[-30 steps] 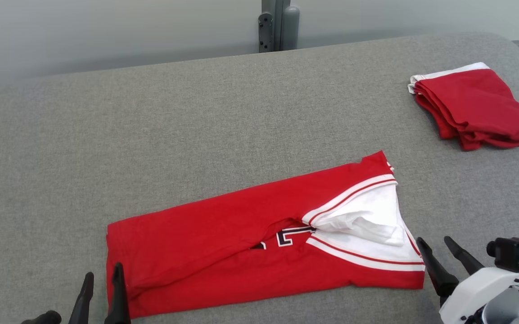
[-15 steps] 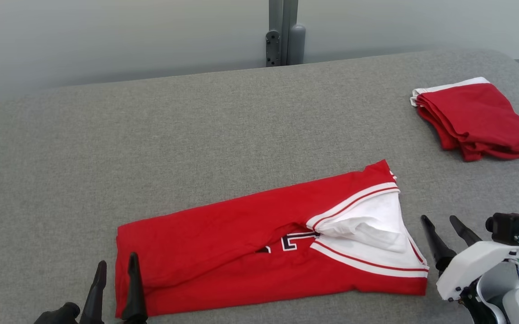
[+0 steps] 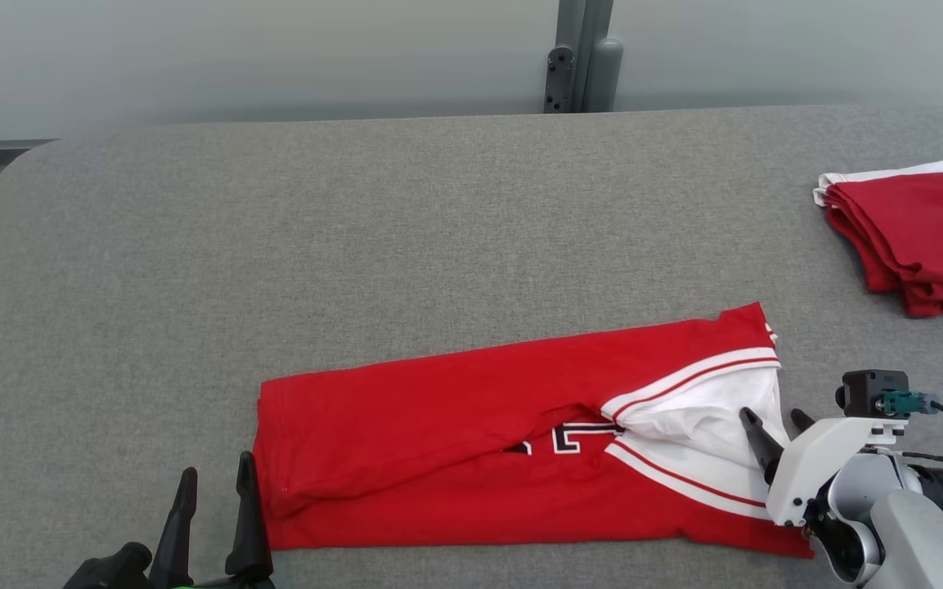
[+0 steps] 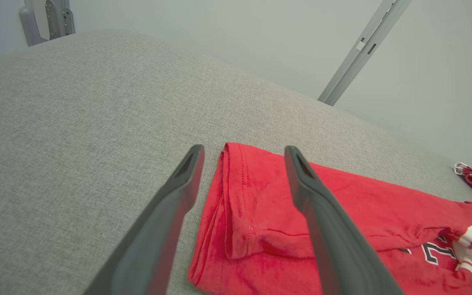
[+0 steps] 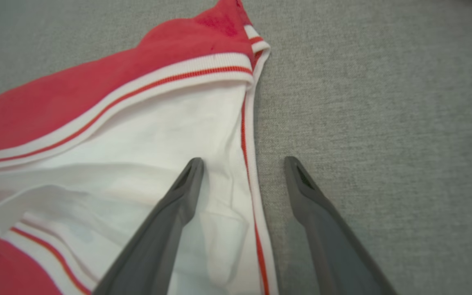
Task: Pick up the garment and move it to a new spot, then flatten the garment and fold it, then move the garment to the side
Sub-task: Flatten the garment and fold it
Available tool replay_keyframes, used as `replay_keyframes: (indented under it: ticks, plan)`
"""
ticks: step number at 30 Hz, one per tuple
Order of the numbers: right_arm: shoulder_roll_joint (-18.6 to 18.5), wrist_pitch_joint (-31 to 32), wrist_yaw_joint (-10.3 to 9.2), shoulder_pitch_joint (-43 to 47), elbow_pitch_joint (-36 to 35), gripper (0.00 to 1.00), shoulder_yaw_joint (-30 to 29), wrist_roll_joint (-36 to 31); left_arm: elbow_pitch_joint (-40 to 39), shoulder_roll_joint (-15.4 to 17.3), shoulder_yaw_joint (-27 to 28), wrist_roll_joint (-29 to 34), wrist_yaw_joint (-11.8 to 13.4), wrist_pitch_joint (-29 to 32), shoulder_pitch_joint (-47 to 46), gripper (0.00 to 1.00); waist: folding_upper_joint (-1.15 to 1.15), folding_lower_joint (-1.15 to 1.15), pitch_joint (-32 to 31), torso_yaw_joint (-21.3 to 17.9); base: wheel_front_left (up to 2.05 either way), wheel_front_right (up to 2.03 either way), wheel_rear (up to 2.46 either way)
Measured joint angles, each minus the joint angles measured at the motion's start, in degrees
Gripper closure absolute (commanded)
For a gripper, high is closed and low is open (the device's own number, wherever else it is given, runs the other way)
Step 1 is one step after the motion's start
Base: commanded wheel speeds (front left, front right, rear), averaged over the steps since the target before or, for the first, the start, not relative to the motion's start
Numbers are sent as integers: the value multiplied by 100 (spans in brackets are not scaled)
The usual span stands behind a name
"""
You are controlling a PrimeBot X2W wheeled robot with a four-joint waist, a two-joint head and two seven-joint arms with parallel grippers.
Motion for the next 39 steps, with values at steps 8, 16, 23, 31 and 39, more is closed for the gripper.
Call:
replay_keyframes:
  ticks: [8, 16, 23, 31, 39]
  plan:
    - [29, 149, -11, -288, 297, 100, 463, 80, 21, -38, 113, 47, -9, 0, -9, 0, 0, 0, 38, 89, 0, 0, 0]
    - [-111, 1, 8, -550, 374, 100, 583, 136, 15, -70, 213, 121, -52, 0, -26, 0, 0, 0, 59, -138, 0, 0, 0]
    - [-747, 82, 7, -594, 113, 100, 297, 240, -1, -90, 271, 145, -84, 0, -116, 0, 0, 0, 81, -465, 0, 0, 0]
    - [-793, 345, 3, -460, -657, 100, 119, 766, 40, -109, 252, 211, -108, -1, -231, 0, 0, 0, 132, -833, 0, 0, 0]
    - [-647, 719, 0, -171, -1954, 100, 731, 1344, 99, -122, 235, 242, -142, 0, -268, 0, 0, 0, 134, -930, 0, 0, 0]
